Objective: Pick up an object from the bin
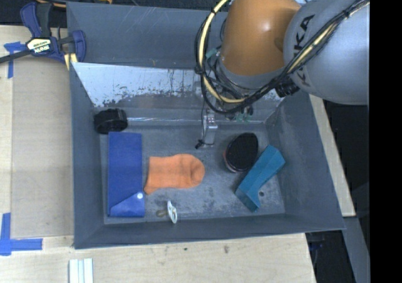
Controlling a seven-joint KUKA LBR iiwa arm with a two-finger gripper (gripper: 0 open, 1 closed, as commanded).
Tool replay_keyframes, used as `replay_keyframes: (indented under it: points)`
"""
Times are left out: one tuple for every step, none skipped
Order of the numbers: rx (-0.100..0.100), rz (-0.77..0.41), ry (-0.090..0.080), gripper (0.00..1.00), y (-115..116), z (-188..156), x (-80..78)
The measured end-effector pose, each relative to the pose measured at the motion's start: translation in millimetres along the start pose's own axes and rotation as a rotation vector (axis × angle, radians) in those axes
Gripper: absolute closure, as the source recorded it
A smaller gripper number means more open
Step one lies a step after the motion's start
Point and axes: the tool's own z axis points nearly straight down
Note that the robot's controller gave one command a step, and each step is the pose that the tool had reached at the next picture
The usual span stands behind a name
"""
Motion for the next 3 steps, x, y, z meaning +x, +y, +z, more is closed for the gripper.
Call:
replay_keyframes:
  points:
    - [0.000,0.001,-0.008,0.00,-0.4,-5.3,-1.3]
    - [0.000,-0.073,-0.013,0.00,7.8,30.6,2.2]
    - [-0.001,-0.105,-0.015,0.00,8.7,45.0,5.4]
